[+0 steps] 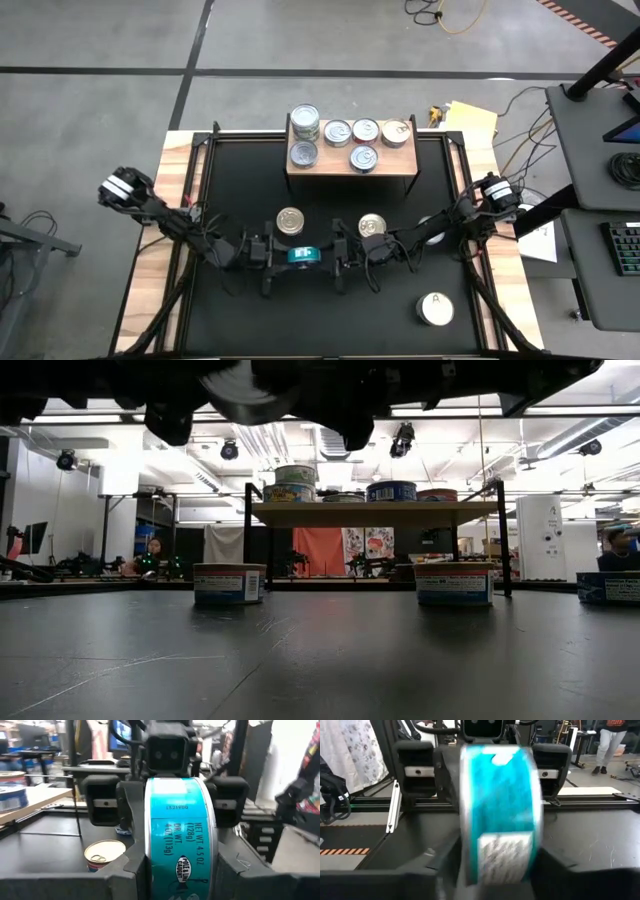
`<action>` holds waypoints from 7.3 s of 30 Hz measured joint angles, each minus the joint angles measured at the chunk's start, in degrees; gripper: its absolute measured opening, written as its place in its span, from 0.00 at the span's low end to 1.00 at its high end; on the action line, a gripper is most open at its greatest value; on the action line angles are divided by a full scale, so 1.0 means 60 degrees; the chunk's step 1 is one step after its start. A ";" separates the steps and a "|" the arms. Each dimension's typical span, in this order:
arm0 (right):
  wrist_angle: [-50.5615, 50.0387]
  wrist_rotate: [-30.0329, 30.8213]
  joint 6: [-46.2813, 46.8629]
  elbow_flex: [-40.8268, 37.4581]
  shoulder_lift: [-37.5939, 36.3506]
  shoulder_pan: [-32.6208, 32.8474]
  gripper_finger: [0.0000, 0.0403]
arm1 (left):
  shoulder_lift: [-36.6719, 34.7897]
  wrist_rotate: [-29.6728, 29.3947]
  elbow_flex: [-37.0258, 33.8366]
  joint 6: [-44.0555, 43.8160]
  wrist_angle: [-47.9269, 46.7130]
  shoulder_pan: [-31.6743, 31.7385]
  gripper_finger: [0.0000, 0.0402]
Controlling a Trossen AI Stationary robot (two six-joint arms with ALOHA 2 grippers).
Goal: Stack canned seafood by type on shelf
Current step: Put the green blue tuna can on the shelf
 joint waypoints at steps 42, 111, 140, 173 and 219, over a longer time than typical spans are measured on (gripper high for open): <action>0.0035 0.2385 -1.4710 -0.0011 -0.0717 0.1529 0.54 | -0.3174 -0.0632 -0.0623 -1.1535 -0.2598 0.0002 0.30; -0.6454 0.6269 -0.9053 0.1085 -0.4143 -0.0491 0.30 | -0.4704 -0.1820 -0.0601 0.0761 -0.2834 0.0140 0.79; -1.4007 0.8469 -0.3055 0.1108 -0.5645 -0.0233 0.30 | -0.5077 -0.3835 0.0019 0.2069 -0.5566 0.0144 0.78; -1.3708 0.5900 -0.5941 0.2652 -0.3770 -0.0734 0.30 | -0.4532 -0.3012 0.1263 0.0856 -0.9087 0.0144 0.78; -1.6633 0.6250 -0.2198 0.0535 -0.5380 -0.2539 0.34 | -0.4213 -0.4670 0.2640 0.2232 -0.9422 0.0191 0.78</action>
